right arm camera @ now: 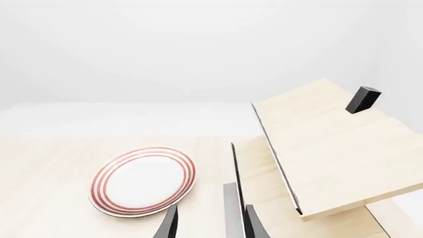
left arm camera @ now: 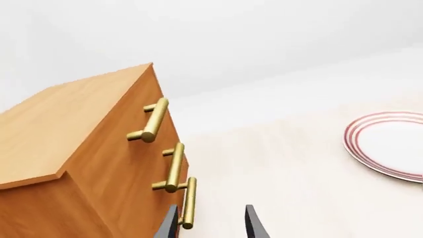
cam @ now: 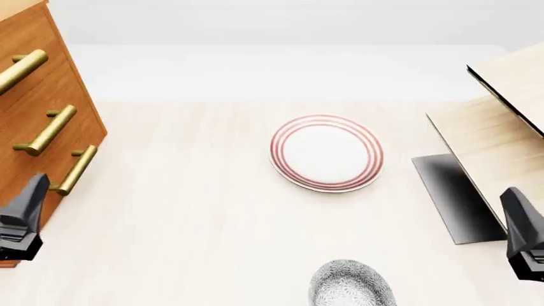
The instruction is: Open the top drawer of the cabinet and put the bowl in it.
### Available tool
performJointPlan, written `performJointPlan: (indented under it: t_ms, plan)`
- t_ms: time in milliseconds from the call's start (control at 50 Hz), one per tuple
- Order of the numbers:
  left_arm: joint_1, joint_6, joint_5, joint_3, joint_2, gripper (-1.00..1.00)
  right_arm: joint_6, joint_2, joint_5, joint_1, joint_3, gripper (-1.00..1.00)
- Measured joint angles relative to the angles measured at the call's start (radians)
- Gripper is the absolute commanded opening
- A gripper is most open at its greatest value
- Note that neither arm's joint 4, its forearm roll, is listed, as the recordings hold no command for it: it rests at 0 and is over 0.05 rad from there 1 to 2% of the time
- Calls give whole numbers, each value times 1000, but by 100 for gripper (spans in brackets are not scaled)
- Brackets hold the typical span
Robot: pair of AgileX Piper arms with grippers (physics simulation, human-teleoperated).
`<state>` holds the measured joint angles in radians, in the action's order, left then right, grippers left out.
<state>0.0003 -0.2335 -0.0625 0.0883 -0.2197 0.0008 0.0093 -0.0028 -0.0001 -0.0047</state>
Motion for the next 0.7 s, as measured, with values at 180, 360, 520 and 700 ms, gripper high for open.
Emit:
performJointPlan:
  t_ms: [180, 360, 520, 700]
  plan:
    - [26, -121, 28, 76, -64, 100, 0, 0, 0, 0, 0, 100]
    - [52, -233, 55, 142, -104, 100, 0, 0, 0, 0, 0, 100]
    - [69, -336, 61, 187, -134, 100, 0, 0, 0, 0, 0, 100]
    - [77, -471, 41, 216, -174, 100, 0, 0, 0, 0, 0, 100]
